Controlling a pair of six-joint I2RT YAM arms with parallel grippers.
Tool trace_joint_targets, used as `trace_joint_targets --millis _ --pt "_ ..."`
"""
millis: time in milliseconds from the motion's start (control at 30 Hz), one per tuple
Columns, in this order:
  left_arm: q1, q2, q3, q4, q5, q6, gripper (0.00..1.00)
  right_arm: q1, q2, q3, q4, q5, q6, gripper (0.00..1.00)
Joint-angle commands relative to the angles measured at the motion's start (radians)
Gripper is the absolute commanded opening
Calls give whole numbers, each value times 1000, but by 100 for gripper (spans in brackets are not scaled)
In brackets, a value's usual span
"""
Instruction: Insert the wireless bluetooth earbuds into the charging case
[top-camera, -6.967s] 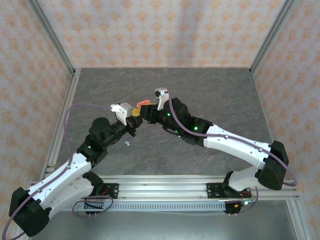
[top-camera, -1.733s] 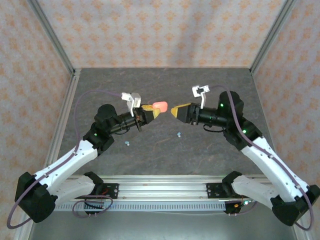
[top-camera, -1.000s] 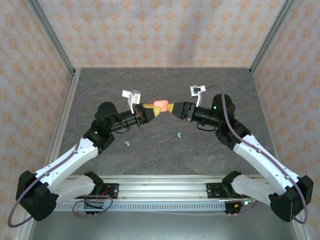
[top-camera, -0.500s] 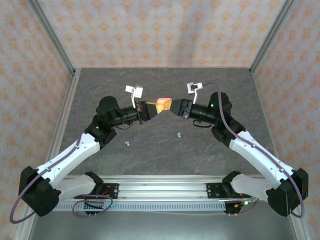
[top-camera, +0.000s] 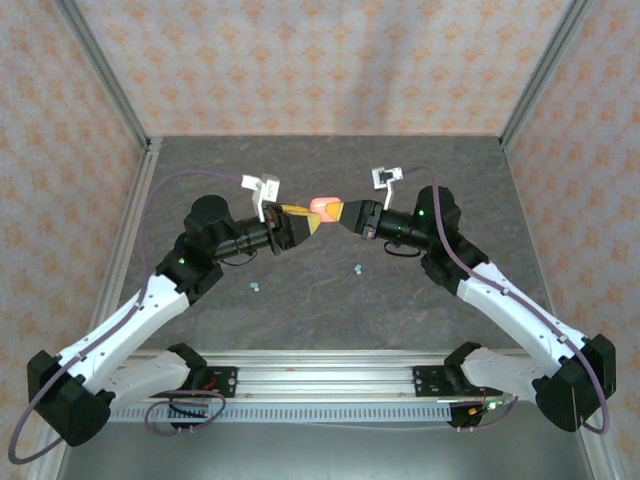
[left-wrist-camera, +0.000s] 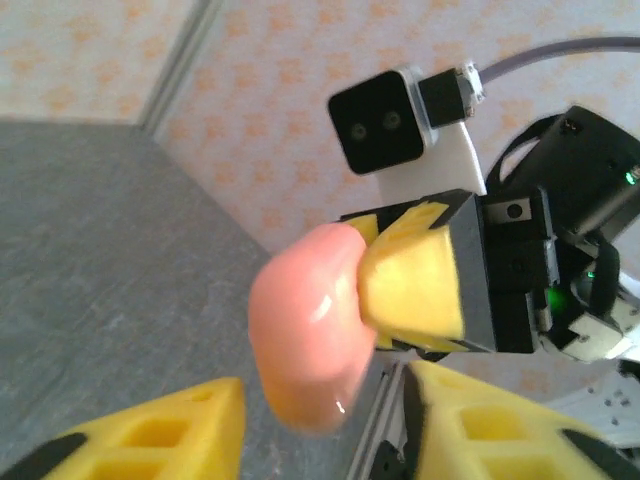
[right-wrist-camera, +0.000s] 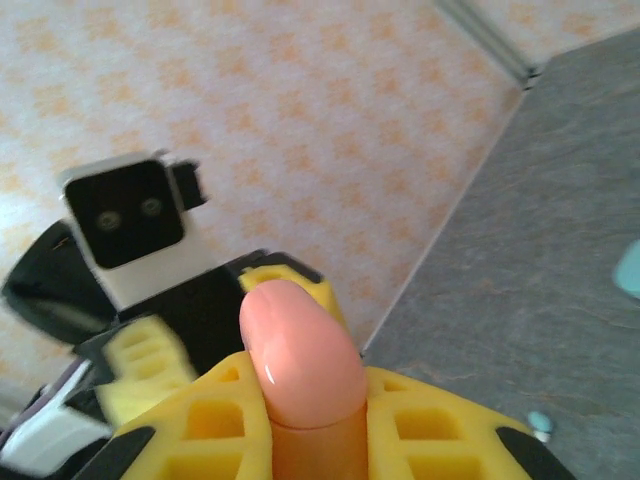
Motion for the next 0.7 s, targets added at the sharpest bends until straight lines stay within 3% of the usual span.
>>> trace_joint_targets --millis 0,167,267,500,667 --pt "-2 -54 16 -172 -151 136 57 -18 1 34 -150 135 -48 16" --pt "1 -89 10 -403 -444 211 67 -113 60 20 -281 158 -36 17" --pt "9 -90 -10 -482 -562 212 70 -188 141 -6 -321 134 -35 18" --pt "70 -66 -75 -528 -628 168 71 -339 452 -4 -284 22 -78 20" --pt "164 -53 -142 -507 -628 128 73 -393 704 121 -333 -67 -136 19"
